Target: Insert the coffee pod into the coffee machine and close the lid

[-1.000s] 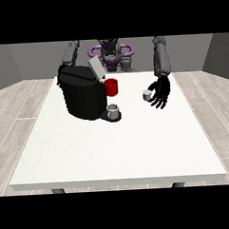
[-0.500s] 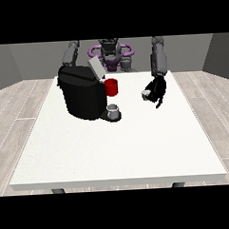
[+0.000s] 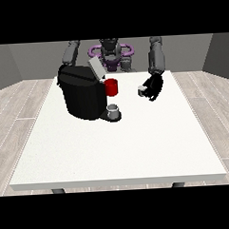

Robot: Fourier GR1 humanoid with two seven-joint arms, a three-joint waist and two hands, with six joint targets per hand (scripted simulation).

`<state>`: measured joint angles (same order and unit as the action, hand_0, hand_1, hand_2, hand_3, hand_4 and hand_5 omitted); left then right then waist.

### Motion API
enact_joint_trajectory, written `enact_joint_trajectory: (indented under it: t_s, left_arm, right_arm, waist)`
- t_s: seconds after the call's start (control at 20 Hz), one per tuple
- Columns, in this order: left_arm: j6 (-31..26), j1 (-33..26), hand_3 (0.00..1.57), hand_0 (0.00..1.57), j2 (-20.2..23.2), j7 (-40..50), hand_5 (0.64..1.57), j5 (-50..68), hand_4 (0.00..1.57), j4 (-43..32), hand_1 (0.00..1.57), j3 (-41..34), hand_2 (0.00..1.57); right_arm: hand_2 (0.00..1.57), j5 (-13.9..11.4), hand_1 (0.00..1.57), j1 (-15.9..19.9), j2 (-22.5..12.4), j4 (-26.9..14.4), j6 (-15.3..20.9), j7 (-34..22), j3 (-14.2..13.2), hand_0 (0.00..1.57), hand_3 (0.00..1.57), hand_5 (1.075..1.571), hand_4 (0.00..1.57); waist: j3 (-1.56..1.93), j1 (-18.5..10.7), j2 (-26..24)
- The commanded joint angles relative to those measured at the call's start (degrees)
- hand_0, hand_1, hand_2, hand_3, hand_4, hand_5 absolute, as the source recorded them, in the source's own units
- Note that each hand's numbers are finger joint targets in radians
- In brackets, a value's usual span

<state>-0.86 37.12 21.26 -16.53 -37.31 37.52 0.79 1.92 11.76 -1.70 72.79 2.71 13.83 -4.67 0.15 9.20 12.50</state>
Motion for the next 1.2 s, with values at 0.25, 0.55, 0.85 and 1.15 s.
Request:
enact_joint_trajectory:
  t_s: [0.25, 0.55, 0.85, 1.15]
  left_arm:
    - [-5.3, 2.8, 1.34, 1.52, -0.3, -1.0, 1.571, 2.2, 0.59, -1.0, 1.52, -2.8, 1.47]
    - [-8.1, 7.0, 1.33, 1.42, -2.1, 2.2, 1.571, 3.3, 0.57, 1.8, 1.42, -3.6, 1.41]
    - [-11.1, 7.0, 1.39, 1.45, -6.7, 6.0, 1.571, 3.7, 0.6, 6.4, 1.45, -1.6, 1.45]
    - [-15.8, 8.3, 1.42, 1.46, -8.4, 14.1, 1.571, 3.9, 0.63, 9.6, 1.46, -1.1, 1.47]
  right_arm:
    - [0.0, 1.6, 0.0, 0.4, -2.2, -4.1, -1.5, 0.2, -2.1, 0.0, 0.0, 1.571, 0.28]
    - [0.0, 2.0, 0.0, 2.4, -3.2, -9.0, -2.9, 3.2, -3.0, 0.0, 0.0, 1.571, 0.29]
    - [0.0, 1.3, 0.0, 2.4, -4.5, -12.8, -2.5, 3.6, -3.9, 0.0, 0.0, 1.571, 0.25]
    - [0.0, 1.3, 0.0, -0.5, -3.9, -12.6, -1.9, 1.1, -3.2, 0.0, 0.0, 1.571, 0.31]
  waist:
    - [-0.15, -1.1, -3.5]
    - [-0.14, -1.7, -4.3]
    - [-0.13, -4.7, -8.8]
    - [-0.13, -4.5, -13.5]
